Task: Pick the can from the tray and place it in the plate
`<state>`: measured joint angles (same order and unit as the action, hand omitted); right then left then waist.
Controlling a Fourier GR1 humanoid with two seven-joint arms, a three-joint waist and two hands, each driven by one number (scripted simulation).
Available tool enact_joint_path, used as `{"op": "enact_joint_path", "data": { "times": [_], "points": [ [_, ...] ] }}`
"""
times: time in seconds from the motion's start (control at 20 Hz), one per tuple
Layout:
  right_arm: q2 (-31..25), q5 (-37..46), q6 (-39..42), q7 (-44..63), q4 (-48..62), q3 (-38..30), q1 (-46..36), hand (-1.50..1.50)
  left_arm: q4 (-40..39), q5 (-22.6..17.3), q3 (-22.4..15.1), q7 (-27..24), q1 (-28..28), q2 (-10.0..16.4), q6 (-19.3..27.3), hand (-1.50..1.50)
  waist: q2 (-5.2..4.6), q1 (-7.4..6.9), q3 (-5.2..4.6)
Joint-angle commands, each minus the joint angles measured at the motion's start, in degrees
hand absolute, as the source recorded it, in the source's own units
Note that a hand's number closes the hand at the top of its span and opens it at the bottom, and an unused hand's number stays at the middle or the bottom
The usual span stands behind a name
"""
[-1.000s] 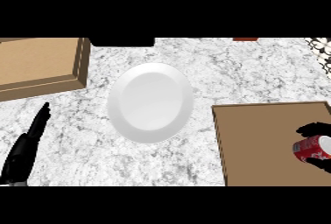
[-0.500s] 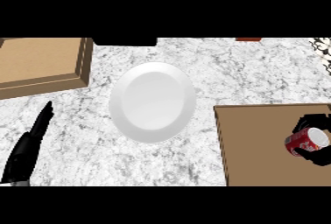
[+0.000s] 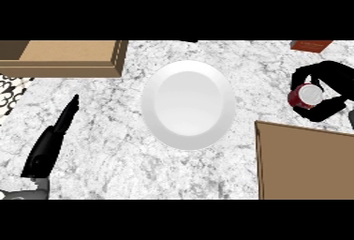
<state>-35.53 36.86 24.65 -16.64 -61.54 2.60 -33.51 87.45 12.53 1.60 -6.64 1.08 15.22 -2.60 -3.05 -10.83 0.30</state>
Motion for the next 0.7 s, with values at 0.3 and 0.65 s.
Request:
{"op": "enact_joint_path", "data": {
  "times": [0.3, 0.65],
  "points": [
    [3.0, 1.7, -16.5, -16.4, 13.4, -3.9, -15.1, 1.50, -1.7, -0.2, 1.1, 0.0, 1.1, 0.2, 0.3, 0.00, 0.19, 2.15, 0.10],
    [5.9, -4.2, -11.2, -33.7, 22.6, -5.8, -24.8, 1.50, -2.3, -0.1, 2.5, 2.5, 1.4, 0.0, 1.5, 0.00, 1.30, 5.11, -0.10]
  ]
}}
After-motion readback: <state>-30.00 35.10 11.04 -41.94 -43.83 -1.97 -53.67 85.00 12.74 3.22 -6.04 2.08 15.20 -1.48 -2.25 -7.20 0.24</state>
